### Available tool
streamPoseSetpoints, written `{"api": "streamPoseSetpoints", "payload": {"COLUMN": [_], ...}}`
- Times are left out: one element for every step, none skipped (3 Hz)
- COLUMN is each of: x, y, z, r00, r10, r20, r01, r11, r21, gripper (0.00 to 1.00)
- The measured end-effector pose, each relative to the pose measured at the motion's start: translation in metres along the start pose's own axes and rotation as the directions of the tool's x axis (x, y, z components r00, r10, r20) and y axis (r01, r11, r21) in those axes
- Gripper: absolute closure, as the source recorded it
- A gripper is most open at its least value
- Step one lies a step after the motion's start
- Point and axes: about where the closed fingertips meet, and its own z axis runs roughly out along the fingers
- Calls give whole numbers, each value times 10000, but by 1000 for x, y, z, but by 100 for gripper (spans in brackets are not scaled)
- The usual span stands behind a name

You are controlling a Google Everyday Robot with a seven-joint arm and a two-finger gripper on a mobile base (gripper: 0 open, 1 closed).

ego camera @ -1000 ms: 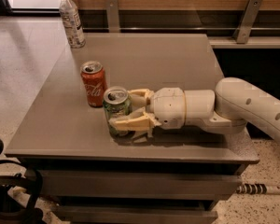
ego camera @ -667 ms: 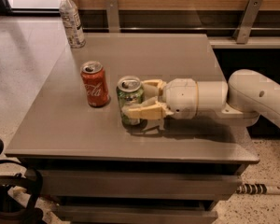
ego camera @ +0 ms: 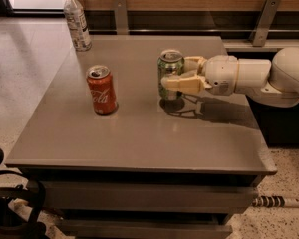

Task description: Move green can near blue plastic bottle

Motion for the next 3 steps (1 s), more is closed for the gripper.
{"api": "streamPoseSetpoints", "payload": {"x": [-10, -22, -41], "y": [-42, -75, -95], "z": [0, 26, 66], "r00": [9998, 9989, 9996], "r10": [24, 2, -153], "r20": [-222, -479, -256], "r01": [-20, -13, 140], "r11": [9999, 9997, 9986], "r21": [142, -229, -503], "gripper": [100, 100, 100]}}
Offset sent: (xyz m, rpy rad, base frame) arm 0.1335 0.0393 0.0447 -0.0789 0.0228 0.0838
